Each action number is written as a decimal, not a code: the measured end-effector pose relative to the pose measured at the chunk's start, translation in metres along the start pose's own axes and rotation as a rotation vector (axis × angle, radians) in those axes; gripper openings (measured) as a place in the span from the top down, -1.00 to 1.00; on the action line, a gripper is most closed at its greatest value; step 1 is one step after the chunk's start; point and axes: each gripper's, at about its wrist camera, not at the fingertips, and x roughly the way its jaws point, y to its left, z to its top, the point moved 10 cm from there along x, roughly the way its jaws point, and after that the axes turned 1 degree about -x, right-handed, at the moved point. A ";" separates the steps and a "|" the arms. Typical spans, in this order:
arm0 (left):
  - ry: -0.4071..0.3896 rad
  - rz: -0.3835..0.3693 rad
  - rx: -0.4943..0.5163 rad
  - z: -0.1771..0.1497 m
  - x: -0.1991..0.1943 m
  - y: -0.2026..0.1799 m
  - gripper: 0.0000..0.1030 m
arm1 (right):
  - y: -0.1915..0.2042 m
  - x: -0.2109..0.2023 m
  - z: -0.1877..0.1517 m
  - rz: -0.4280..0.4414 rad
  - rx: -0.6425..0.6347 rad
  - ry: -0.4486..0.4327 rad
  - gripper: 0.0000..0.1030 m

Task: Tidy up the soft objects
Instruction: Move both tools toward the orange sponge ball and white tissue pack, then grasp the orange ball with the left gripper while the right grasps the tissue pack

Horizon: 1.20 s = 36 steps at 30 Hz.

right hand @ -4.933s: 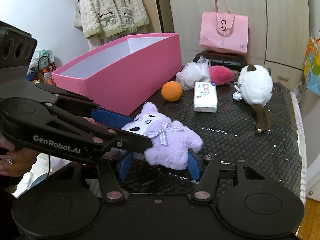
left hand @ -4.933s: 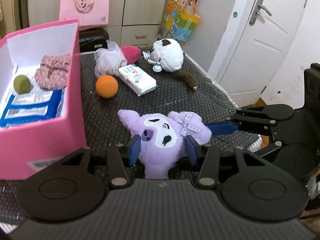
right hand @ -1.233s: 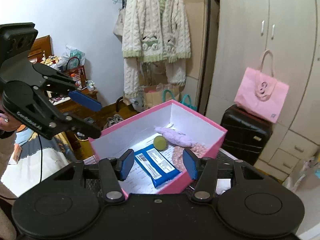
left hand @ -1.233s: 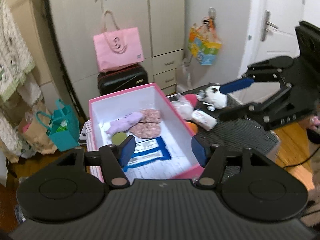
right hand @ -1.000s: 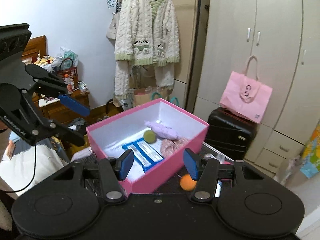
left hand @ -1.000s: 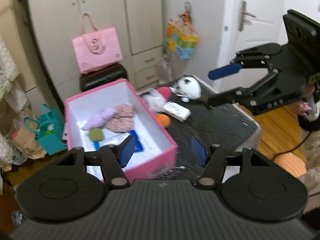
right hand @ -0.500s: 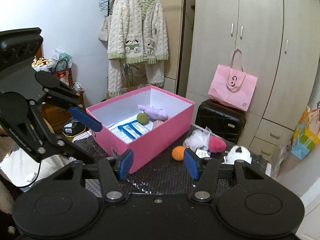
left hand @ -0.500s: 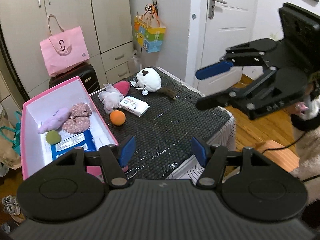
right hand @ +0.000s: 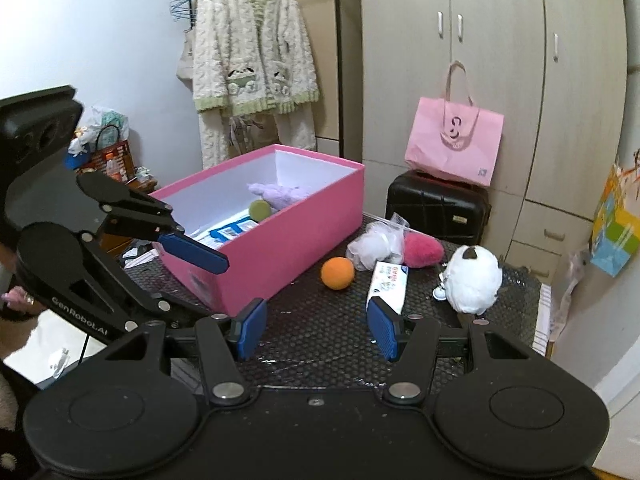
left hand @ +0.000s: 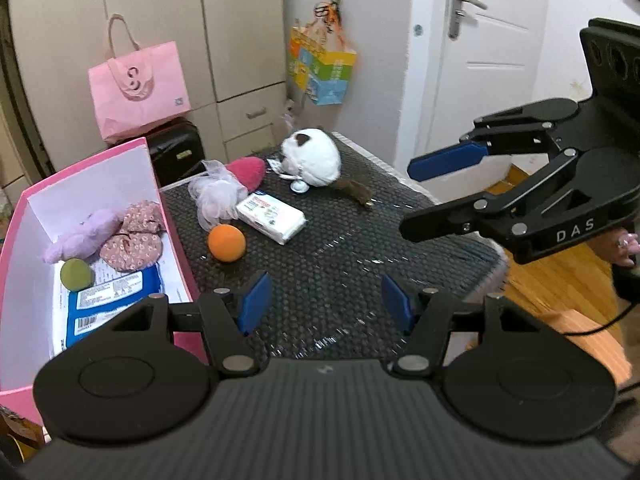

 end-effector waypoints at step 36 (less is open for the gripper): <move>-0.049 0.665 0.159 0.014 0.141 0.045 0.04 | -0.101 0.161 -0.016 0.062 0.213 0.105 -0.19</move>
